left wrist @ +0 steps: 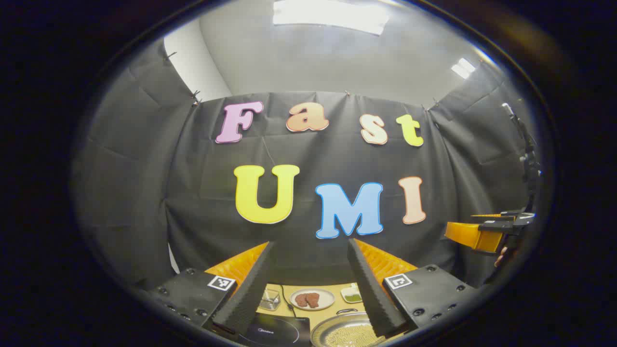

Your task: First push the handle of the pot to place it horizontally, then grasp the pot with both hands and set it on the induction cooktop.

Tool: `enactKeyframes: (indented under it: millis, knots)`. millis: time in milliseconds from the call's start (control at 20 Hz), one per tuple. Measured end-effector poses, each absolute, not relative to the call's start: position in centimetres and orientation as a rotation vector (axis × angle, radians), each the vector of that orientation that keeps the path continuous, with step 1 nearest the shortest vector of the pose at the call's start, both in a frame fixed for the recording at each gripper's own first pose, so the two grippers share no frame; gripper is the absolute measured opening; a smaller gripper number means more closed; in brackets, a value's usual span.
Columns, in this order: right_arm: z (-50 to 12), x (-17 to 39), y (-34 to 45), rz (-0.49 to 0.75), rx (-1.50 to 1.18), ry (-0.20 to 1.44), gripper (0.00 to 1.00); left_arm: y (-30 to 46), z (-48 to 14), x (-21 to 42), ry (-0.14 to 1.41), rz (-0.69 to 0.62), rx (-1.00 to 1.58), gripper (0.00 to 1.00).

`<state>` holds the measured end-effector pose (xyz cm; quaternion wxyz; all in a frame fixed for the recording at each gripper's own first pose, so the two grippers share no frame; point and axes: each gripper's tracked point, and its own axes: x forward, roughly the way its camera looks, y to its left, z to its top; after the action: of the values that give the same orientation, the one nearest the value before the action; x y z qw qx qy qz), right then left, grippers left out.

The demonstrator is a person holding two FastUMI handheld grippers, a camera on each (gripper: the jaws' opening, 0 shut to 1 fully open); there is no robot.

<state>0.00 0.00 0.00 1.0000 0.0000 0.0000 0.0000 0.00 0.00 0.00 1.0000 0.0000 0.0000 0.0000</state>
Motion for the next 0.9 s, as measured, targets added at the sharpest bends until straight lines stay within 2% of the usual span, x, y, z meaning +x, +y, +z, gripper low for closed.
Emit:
enactKeyframes:
  millis: [100, 400, 900]
  knots:
    - [-0.3, 0.1, -0.4, -0.012, 0.012, 0.012, 0.98, 0.1, -0.1, 0.0, 0.0, 0.005, 0.003, 0.95]
    - [-0.1, -0.2, -1.5, -0.046, -0.003, -0.003, 0.98, 0.1, -1.4, 0.0, 0.018, 0.003, -0.034, 0.99]
    - [-1.6, -0.2, -1.7, -0.053, 0.02, 0.028, 0.98, 0.6, -1.7, 0.1, 0.029, 0.012, -0.004, 0.95]
